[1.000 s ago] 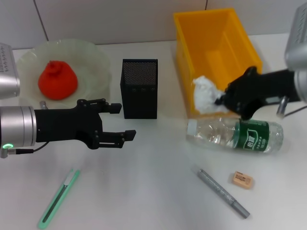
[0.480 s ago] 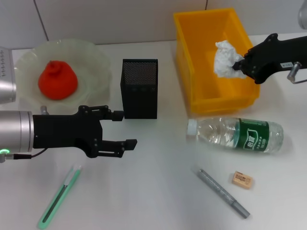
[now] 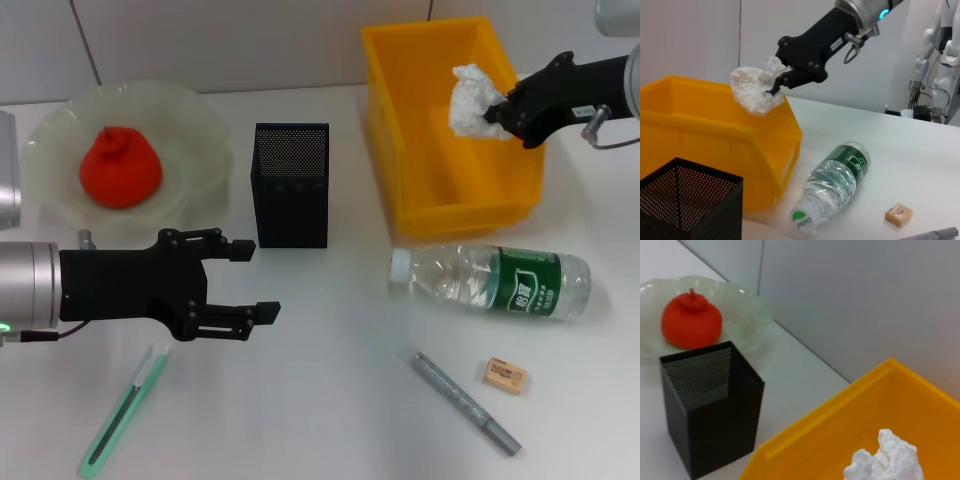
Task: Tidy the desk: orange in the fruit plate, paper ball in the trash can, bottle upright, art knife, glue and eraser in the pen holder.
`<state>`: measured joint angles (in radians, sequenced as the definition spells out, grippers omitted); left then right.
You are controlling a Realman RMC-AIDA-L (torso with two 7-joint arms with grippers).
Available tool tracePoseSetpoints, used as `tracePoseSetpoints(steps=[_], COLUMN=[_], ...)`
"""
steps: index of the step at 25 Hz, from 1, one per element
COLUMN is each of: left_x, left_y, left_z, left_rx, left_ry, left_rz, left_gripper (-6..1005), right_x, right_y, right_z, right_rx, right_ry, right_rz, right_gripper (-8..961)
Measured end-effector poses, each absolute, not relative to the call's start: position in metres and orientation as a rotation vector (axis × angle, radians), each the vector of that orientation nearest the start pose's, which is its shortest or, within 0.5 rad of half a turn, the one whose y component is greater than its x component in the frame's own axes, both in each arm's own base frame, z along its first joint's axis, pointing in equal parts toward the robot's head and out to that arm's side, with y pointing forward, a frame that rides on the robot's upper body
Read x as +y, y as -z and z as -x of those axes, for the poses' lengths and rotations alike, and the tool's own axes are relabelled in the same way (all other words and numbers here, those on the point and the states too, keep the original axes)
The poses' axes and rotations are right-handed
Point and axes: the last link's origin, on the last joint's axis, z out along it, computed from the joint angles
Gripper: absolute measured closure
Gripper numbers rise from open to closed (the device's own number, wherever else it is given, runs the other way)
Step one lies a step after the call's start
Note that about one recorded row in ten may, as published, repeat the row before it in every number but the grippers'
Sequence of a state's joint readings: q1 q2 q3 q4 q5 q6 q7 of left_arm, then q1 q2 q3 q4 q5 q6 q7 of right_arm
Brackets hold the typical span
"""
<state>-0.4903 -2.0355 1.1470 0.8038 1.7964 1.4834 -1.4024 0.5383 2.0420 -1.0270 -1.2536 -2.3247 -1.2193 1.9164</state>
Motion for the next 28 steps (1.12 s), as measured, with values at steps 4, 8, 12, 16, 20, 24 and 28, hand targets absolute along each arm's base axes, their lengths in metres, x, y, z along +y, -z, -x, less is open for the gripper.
tracePoseSetpoints(steps=[4, 8, 12, 16, 20, 24, 28], left_x=[0.329, 0.328, 0.329, 0.329, 0.329, 0.329, 0.328], left_y=[0.017, 0.017, 0.017, 0.017, 0.017, 0.018, 0.018], left_z=[0.229, 0.229, 0.229, 0.228, 0.227, 0.227, 0.228], left_rx=[-0.320, -0.312, -0.311, -0.306, -0.302, -0.302, -0.305], left_ry=[0.545, 0.544, 0.544, 0.545, 0.545, 0.544, 0.544], left_rz=[2.931, 2.932, 2.932, 2.933, 2.936, 2.937, 2.937], left_gripper=[175, 175, 175, 175, 175, 175, 175], right_x=[0.413, 0.419, 0.423, 0.424, 0.422, 0.422, 0.423], right_y=[-0.070, -0.066, -0.063, -0.060, -0.061, -0.062, -0.065], right_z=[-0.217, -0.217, -0.216, -0.216, -0.217, -0.217, -0.217], right_rx=[0.450, 0.435, 0.427, 0.404, 0.405, 0.415, 0.422], right_ry=[0.007, 0.012, 0.011, 0.018, 0.011, 0.003, -0.013], right_rz=[2.438, 2.439, 2.429, 2.433, 2.428, 2.423, 2.409], right_gripper=[882, 877, 873, 868, 845, 766, 687])
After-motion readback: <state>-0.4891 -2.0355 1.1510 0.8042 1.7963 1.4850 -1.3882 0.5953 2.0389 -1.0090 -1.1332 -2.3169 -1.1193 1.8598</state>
